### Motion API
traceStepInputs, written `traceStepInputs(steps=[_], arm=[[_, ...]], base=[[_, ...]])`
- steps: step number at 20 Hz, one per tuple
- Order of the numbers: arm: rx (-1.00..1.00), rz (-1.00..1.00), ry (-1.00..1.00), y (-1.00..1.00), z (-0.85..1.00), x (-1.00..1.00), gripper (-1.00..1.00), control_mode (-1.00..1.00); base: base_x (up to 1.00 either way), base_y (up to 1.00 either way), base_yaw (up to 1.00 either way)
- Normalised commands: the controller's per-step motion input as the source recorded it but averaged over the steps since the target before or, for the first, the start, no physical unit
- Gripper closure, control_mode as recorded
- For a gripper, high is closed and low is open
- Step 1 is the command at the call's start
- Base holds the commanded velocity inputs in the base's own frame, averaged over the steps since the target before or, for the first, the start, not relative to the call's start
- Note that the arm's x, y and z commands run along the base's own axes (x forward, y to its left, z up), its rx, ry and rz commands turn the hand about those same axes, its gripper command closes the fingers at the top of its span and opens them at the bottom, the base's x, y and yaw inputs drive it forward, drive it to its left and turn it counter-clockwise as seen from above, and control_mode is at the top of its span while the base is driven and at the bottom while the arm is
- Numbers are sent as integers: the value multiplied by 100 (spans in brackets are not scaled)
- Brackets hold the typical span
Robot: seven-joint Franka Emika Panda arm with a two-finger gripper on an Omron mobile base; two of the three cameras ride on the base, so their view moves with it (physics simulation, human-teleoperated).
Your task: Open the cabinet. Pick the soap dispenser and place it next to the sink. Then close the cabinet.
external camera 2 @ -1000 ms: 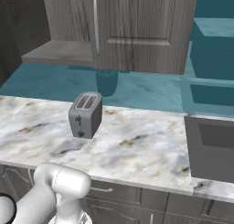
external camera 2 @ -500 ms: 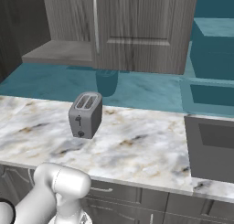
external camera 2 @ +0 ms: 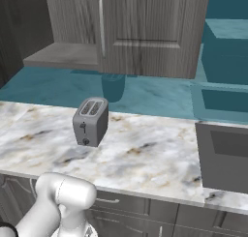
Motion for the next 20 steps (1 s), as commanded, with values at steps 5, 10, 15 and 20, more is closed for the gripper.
traceStepInputs(steps=[5, 10, 15, 20], arm=[[-3, 0, 0, -88, 20, -38, -100, -100], [-6, 0, 0, -100, 1, -12, -100, -100], [-4, 0, 0, -100, -3, 18, -100, -100], [1, 4, 1, -100, -14, 64, -100, -100]], base=[[0, 0, 0], [0, 0, 0], [0, 0, 0], [0, 0, 0]])
